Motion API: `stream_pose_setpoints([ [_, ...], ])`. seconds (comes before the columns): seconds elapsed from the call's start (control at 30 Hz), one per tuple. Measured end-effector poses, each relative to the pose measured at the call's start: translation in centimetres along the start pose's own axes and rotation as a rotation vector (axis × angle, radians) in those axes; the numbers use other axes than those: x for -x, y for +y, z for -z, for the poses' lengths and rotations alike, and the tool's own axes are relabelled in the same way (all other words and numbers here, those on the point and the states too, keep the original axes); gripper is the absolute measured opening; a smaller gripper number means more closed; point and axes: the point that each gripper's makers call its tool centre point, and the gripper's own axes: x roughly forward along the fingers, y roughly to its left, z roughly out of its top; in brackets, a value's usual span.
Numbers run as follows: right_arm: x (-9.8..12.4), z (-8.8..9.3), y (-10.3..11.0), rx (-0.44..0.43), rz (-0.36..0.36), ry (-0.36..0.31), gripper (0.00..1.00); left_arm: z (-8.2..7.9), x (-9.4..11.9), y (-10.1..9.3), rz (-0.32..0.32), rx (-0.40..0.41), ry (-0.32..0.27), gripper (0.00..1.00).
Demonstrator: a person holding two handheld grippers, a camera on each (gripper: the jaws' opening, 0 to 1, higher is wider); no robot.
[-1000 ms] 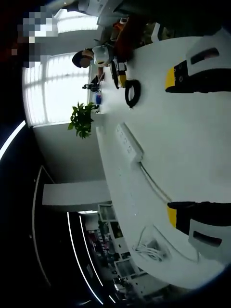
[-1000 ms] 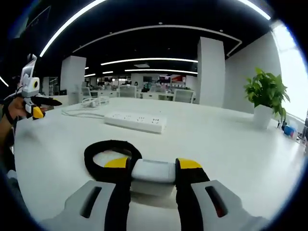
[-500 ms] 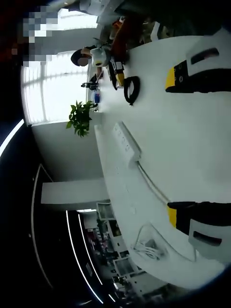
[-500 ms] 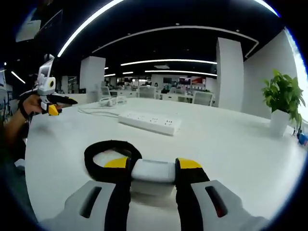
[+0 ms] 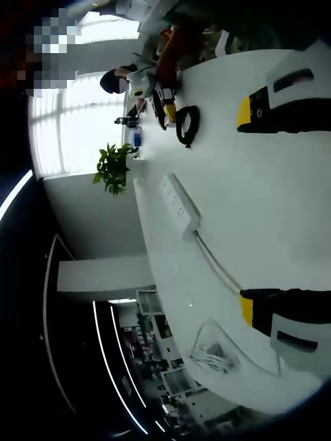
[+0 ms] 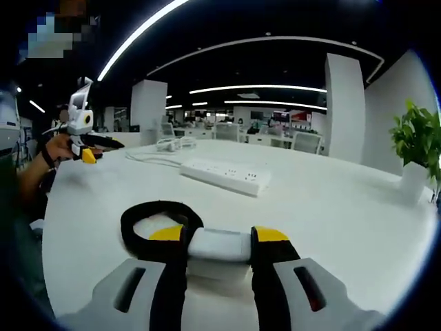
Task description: Straighten the power strip on the desk, plug the charger into it
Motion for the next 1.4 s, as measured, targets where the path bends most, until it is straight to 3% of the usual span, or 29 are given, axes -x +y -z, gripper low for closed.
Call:
stream_pose_setpoints([
  [0.73, -0.35, -0.07, 0.42, 0.047, -0.227, -0.028, 0.35, -0.4, -0.34, 0.2, -0.01, -0.018, 0.013, 0.96],
  [1.4, -0.82, -0.17, 0.36, 0.064, -0.338, -0.048, 0.35, 0.37, -0.68, 0.73, -0.032, 0.008, 0.026, 0.96],
])
